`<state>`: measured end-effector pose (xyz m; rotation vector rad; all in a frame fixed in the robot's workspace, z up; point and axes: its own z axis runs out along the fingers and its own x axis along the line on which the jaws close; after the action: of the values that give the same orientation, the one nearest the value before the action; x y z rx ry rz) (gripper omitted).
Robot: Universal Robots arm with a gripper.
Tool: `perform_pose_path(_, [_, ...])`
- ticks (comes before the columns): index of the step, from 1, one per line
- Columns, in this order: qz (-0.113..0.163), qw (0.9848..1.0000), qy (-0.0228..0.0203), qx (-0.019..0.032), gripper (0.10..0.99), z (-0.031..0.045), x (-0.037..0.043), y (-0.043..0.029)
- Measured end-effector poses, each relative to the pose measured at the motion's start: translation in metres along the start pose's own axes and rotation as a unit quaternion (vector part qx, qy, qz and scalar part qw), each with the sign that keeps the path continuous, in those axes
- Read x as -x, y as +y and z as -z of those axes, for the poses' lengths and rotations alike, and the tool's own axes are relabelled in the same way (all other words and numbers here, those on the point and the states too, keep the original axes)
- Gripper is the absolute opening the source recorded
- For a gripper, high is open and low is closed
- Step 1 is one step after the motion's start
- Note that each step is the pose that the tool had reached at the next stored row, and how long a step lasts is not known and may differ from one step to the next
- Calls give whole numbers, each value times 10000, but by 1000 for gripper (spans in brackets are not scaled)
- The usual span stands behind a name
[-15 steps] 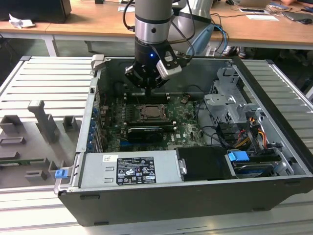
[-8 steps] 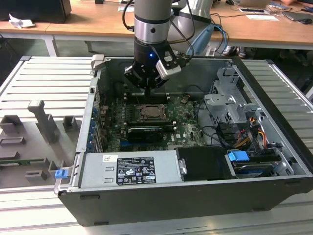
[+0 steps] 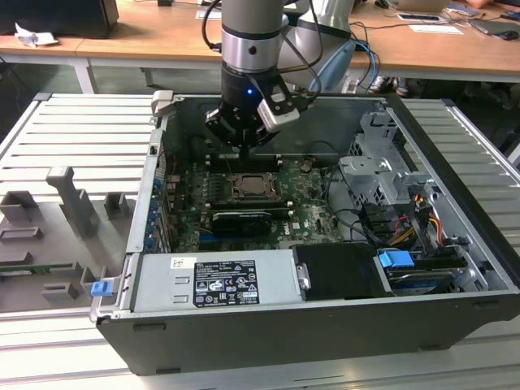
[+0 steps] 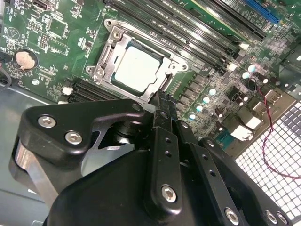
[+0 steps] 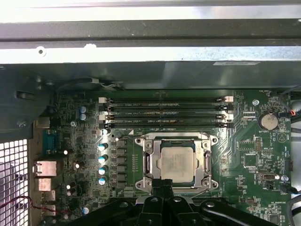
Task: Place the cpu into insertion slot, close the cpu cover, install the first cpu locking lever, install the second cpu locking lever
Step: 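Install the first cpu locking lever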
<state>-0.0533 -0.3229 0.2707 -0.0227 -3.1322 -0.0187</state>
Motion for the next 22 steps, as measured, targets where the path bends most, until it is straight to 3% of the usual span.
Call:
perform_pose_path(2, [0, 10000, 0, 2, 106, 0, -25, -1])
perform_pose_path(3, [1, 10000, -1, 49, 106, -2, -71, -1])
perform_pose_path(4, [0, 10000, 0, 64, 106, -4, -104, -1])
perform_pose_path(15, [4, 10000, -31, 65, 106, -22, -362, -1])
perform_pose_path(22, [6, 10000, -31, 65, 106, -46, -463, 80])
